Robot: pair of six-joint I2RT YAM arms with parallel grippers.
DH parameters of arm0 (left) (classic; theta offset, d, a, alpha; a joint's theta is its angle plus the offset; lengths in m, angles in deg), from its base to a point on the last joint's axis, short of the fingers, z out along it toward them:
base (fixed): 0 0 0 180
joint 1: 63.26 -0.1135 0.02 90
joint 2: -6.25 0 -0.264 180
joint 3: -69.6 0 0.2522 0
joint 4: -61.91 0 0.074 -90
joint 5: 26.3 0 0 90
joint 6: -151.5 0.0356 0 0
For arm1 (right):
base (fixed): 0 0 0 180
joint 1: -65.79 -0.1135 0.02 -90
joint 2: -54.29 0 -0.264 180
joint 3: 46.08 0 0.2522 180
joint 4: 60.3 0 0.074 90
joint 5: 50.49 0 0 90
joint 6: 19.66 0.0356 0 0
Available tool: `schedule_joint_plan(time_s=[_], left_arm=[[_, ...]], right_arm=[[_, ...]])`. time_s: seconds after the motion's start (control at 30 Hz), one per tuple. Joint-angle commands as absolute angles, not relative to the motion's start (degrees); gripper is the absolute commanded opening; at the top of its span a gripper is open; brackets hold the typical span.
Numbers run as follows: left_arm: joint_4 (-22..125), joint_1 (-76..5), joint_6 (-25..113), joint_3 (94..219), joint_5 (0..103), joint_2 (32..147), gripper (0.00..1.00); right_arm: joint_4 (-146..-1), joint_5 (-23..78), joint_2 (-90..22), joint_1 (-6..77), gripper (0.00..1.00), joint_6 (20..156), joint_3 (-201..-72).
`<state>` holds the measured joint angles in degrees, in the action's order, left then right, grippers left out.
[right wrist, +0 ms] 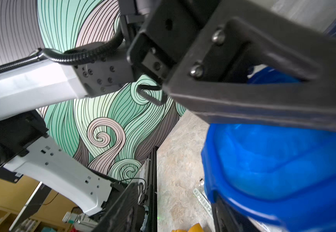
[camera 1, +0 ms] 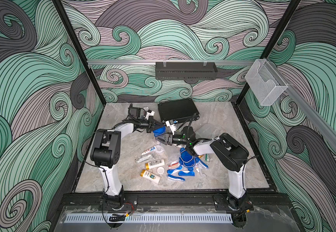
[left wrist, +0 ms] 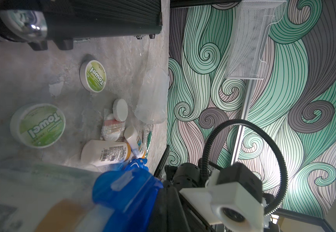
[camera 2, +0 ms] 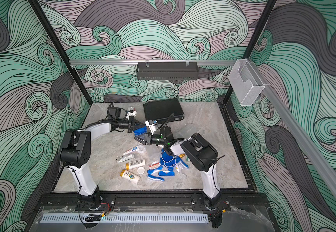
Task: Take out toiletry kits
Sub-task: Unfasten the latch on the container.
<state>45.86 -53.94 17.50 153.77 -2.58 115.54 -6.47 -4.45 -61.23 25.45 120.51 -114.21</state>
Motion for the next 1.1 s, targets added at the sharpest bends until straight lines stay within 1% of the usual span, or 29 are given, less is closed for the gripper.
schedule_joint_plan(time_s=[0.0, 0.13, 0.27, 0.33, 0.5, 0.67, 0.8, 0.93, 0.97, 1.07], left_arm=[[38.38, -52.72, 20.81, 150.60, 7.61, 120.41, 0.00], [39.33, -52.63, 20.46, 149.75, 7.83, 120.04, 0.00], [38.99, -52.63, 20.46, 150.45, 7.68, 119.73, 0.00], [38.08, -52.63, 20.83, 151.52, 7.63, 119.02, 0.00], [30.42, -52.70, 24.64, 156.45, 9.00, 116.00, 0.00], [22.90, -52.88, 27.58, 162.65, 9.36, 114.97, 0.16], [16.51, -52.83, 30.73, 167.22, 9.06, 114.80, 0.32], [12.29, -52.95, 32.85, 169.83, 9.58, 113.60, 0.45], [12.27, -53.02, 32.86, 170.06, 9.69, 112.91, 0.47], [11.28, -53.51, 32.60, 170.74, 10.29, 110.81, 0.49]], right_arm=[[6.36, -4.65, -58.80, 24.90, 0.58, 119.47, -116.48], [6.36, -3.20, -59.17, 24.92, 0.58, 119.44, -116.16], [6.01, -6.41, -59.20, 24.99, 0.59, 120.51, -116.62], [1.77, -6.55, -57.85, 25.17, 0.59, 119.95, -115.86], [-9.15, -8.59, -52.38, 25.69, 0.62, 111.00, -112.15], [-14.84, -9.52, -46.87, 28.02, 0.64, 108.44, -110.49], [-24.84, -9.25, -42.61, 30.20, 0.64, 103.14, -110.46], [-33.77, -5.97, -39.92, 32.22, 0.65, 99.75, -111.59], [-35.08, -4.29, -39.69, 32.99, 0.65, 100.14, -111.73], [-37.42, 1.84, -40.44, 35.12, 0.62, 102.15, -112.34]])
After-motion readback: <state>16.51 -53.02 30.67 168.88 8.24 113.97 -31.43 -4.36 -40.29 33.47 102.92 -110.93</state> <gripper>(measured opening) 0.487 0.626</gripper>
